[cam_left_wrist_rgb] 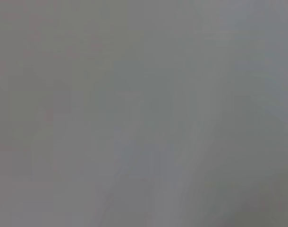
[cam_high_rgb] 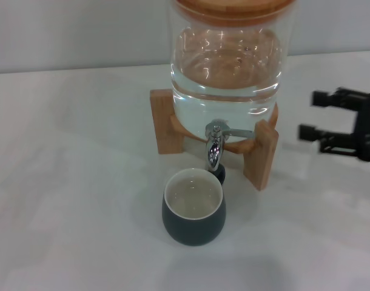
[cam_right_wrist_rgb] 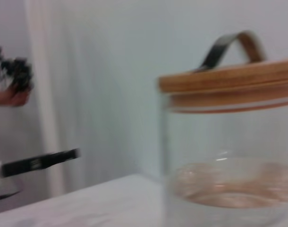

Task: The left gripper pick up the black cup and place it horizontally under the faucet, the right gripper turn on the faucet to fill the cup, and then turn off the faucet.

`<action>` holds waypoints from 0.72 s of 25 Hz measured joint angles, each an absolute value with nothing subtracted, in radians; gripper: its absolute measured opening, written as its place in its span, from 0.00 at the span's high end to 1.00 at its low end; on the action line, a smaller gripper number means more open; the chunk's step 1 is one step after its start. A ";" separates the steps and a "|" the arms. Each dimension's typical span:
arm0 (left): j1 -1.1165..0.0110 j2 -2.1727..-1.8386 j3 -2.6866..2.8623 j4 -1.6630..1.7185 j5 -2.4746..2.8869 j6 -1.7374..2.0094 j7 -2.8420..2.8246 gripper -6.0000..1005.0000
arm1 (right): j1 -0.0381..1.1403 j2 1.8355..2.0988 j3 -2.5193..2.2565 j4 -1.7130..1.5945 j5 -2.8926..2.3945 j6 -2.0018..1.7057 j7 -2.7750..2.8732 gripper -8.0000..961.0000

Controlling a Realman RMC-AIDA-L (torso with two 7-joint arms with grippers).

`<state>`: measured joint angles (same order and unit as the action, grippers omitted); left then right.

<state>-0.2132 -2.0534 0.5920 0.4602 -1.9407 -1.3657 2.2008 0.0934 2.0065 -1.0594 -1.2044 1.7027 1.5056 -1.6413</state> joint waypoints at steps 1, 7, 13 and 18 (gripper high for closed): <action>-0.212 -2.054 0.585 0.460 -1.941 -1.368 2.206 0.60 | 0.092 2.006 -1.036 -1.176 1.716 1.511 -1.667 0.18; -0.207 -2.063 0.513 0.460 -1.942 -1.381 2.235 0.60 | 0.100 2.005 -0.761 -0.869 1.789 1.581 -1.911 0.18; -0.198 -2.070 0.457 0.460 -1.948 -1.395 2.266 0.60 | 0.101 2.005 -0.485 -0.639 1.793 1.597 -2.097 0.18; -0.196 -2.077 0.379 0.451 -1.953 -1.432 2.298 0.60 | 0.097 2.004 -0.293 -0.470 1.794 1.597 -2.245 0.18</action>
<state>-0.1957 -2.0770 0.3794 0.4507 -1.9530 -1.4321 2.2977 0.0969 2.0038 -0.2925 -0.4702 1.7942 1.5973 -2.2449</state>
